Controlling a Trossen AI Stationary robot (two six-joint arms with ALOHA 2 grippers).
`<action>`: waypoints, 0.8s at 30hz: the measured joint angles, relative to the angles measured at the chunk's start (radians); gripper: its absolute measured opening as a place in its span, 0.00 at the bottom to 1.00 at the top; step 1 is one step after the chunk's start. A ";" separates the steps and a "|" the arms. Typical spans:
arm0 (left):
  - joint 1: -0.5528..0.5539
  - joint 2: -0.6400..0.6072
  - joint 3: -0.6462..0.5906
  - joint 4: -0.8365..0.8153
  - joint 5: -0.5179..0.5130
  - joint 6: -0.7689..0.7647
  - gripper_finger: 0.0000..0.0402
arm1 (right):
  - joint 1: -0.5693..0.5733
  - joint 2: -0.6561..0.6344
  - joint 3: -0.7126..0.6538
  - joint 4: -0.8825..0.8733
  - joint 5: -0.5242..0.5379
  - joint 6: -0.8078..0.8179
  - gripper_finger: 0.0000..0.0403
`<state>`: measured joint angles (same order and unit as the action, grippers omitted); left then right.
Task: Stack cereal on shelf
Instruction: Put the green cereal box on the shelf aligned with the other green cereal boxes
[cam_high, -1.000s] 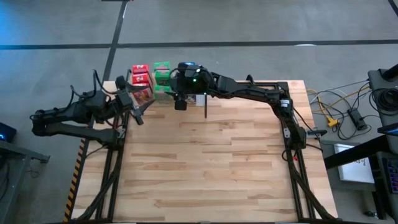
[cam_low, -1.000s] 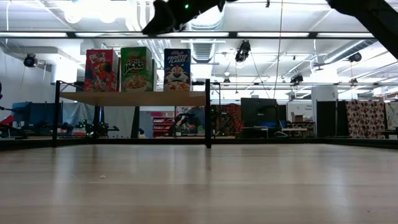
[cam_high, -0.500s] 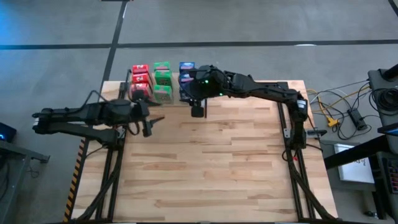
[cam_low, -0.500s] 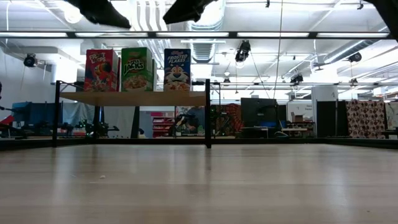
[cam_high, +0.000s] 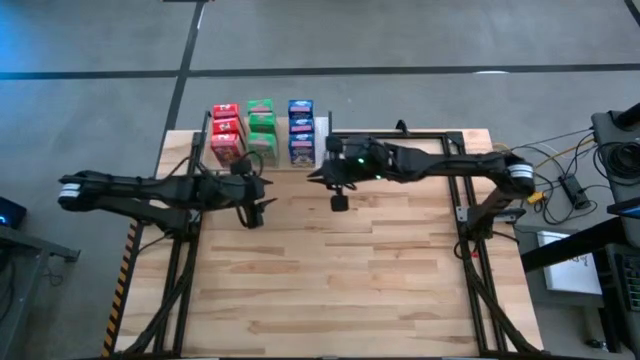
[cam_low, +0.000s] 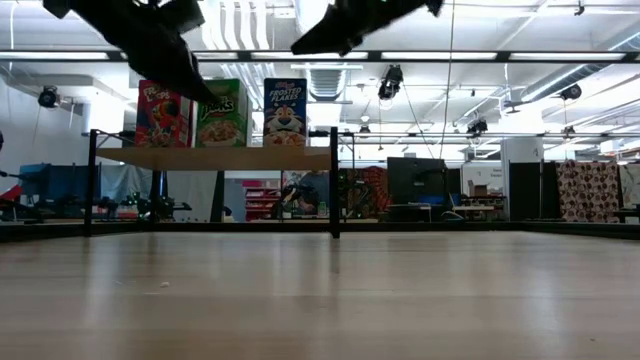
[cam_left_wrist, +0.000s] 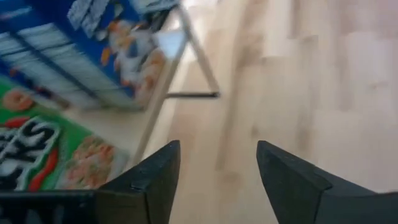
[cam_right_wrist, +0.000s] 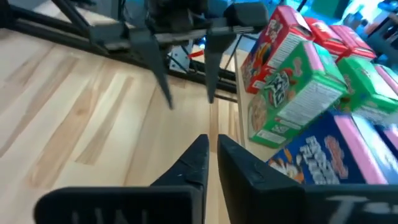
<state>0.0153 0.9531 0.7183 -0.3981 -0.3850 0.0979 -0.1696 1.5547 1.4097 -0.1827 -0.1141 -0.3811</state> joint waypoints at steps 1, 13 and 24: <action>0.001 0.010 -0.004 0.004 -0.036 0.005 0.48 | 0.000 -0.025 -0.048 0.043 0.000 0.006 0.05; 0.002 0.115 -0.001 0.074 -0.297 0.028 0.37 | 0.002 -0.234 -0.414 0.338 0.001 0.049 0.04; 0.001 0.136 0.000 0.079 -0.376 0.017 0.15 | 0.006 -0.275 -0.487 0.384 0.002 0.015 0.04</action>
<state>0.0166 1.0894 0.7185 -0.3191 -0.7609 0.1154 -0.1635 1.2802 0.9226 0.2011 -0.1125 -0.3658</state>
